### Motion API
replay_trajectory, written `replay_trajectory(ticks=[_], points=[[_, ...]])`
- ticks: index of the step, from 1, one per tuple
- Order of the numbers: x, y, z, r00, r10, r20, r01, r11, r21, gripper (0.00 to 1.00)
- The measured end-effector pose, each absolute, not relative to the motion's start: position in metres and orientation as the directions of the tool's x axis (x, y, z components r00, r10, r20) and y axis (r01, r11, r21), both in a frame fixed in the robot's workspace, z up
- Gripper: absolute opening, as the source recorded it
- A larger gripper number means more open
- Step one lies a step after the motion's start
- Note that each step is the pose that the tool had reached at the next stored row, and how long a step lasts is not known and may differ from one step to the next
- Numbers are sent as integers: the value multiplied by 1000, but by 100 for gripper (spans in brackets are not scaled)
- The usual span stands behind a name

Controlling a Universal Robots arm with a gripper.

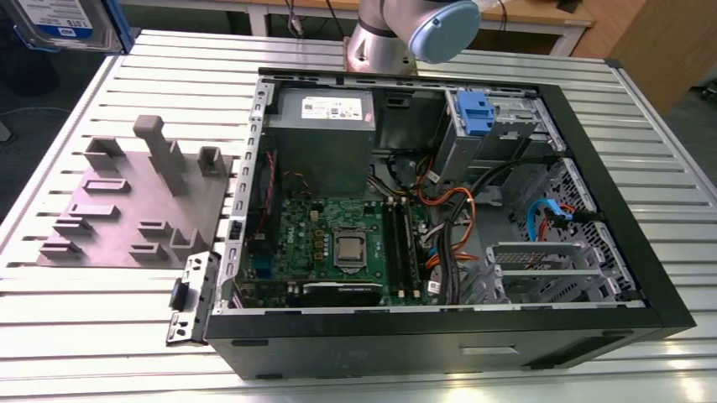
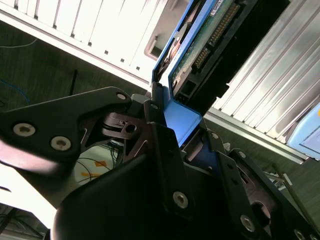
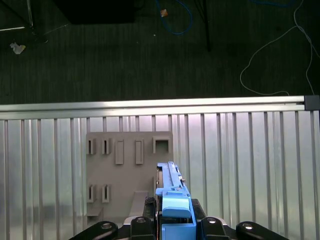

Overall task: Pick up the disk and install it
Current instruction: 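Pick up the disk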

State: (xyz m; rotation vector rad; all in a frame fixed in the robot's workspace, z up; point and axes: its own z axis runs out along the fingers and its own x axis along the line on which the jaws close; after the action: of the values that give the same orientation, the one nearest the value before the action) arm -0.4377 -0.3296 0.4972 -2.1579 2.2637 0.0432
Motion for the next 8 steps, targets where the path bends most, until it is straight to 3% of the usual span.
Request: replay_trajectory(ticks=[8], points=[[-435,-330,497,-48,-998,-29,-999,48,10,36]])
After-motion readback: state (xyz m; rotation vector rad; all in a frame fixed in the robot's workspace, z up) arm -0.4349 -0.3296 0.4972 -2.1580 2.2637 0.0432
